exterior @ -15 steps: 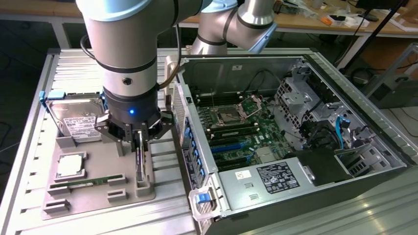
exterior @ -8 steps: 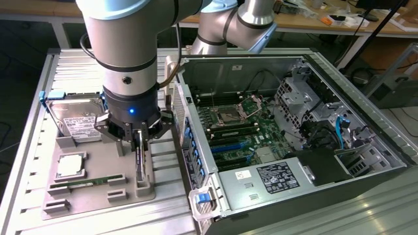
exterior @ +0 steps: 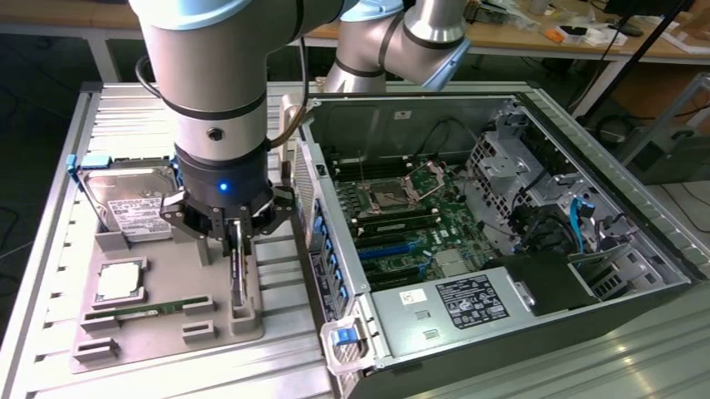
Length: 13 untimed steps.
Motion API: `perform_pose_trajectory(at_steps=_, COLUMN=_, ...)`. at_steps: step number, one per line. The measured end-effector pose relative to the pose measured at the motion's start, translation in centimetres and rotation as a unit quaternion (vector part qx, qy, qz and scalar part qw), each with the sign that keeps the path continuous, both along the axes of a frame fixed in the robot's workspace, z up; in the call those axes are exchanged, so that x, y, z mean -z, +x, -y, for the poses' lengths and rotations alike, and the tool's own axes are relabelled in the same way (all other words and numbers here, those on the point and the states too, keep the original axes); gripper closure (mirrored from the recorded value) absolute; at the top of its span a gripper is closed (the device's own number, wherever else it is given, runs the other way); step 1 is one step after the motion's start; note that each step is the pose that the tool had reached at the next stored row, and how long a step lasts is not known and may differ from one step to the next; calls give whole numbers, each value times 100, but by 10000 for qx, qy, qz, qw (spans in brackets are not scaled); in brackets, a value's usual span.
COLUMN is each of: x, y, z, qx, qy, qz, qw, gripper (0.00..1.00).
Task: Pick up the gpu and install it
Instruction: 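Pick up the gpu and move the gpu toward the slot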
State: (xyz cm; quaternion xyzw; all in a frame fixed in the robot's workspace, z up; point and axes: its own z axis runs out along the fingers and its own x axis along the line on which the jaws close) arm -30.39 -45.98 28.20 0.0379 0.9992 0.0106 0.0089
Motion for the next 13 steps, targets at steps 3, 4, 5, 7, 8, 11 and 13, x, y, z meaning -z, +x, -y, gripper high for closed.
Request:
perform_pose_trajectory(at_steps=3, x=-5, y=0, z=0, qx=0, qy=0, qz=0, qw=10000, gripper=73)
perform_pose_trajectory(at_steps=4, x=-7, y=0, z=0, qx=0, qy=0, qz=0, qw=10000, gripper=73)
perform_pose_trajectory(at_steps=5, x=-9, y=0, z=0, qx=0, qy=0, qz=0, qw=10000, gripper=73)
perform_pose_trajectory(at_steps=7, x=-13, y=0, z=0, qx=0, qy=0, qz=0, qw=10000, gripper=73)
perform_pose_trajectory(at_steps=8, x=-15, y=0, z=0, qx=0, qy=0, qz=0, qw=10000, gripper=73)
perform_pose_trajectory(at_steps=11, x=-22, y=0, z=0, qx=0, qy=0, qz=0, qw=10000, gripper=73)
perform_pose_trajectory(at_steps=13, x=-28, y=0, z=0, qx=0, qy=-1, qz=0, qw=10000, gripper=73)
